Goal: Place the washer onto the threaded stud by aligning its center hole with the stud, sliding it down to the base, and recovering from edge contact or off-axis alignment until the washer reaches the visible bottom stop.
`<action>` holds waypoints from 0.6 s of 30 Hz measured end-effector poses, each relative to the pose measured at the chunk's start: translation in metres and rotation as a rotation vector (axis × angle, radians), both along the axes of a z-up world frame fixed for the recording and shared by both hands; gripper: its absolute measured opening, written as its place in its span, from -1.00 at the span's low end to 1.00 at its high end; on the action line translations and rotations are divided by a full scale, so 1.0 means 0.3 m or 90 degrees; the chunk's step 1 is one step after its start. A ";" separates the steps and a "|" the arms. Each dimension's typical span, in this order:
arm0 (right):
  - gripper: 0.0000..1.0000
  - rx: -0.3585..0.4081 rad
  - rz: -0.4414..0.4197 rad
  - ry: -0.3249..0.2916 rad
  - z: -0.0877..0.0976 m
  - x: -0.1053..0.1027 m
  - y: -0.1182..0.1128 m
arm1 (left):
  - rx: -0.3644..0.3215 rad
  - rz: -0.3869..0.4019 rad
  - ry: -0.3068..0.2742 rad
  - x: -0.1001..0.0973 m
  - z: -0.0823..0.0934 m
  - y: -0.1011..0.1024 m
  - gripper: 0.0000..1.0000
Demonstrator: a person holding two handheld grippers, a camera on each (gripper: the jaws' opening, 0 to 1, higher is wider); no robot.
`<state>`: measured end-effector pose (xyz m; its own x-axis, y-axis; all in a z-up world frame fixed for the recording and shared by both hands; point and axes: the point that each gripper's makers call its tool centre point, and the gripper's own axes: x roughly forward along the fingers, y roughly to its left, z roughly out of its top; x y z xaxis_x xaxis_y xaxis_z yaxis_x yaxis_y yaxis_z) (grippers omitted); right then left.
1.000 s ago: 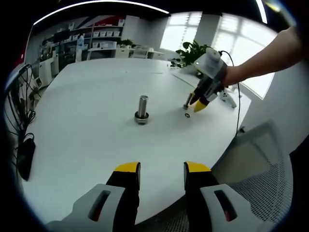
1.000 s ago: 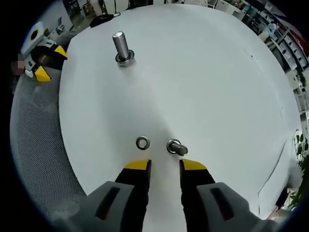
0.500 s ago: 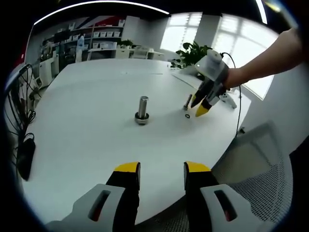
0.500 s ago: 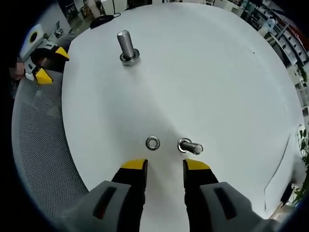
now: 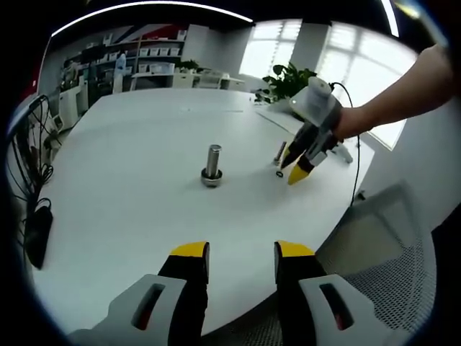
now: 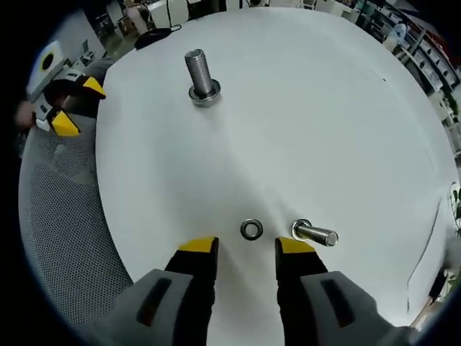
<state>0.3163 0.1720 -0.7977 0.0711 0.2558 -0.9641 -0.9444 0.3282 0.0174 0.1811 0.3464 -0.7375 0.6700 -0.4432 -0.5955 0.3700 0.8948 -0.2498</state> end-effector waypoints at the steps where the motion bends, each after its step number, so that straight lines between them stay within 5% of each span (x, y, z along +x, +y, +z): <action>1: -0.28 0.000 -0.004 0.003 -0.003 0.000 0.001 | 0.000 0.001 0.000 0.000 0.001 0.000 -0.32; 18: -0.32 0.000 -0.008 -0.008 -0.002 0.009 0.015 | -0.002 0.001 -0.003 0.002 0.004 0.000 -0.32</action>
<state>0.3191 0.1766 -0.7982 0.0856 0.2542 -0.9634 -0.9406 0.3395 0.0060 0.1815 0.3462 -0.7364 0.6731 -0.4439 -0.5915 0.3700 0.8947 -0.2503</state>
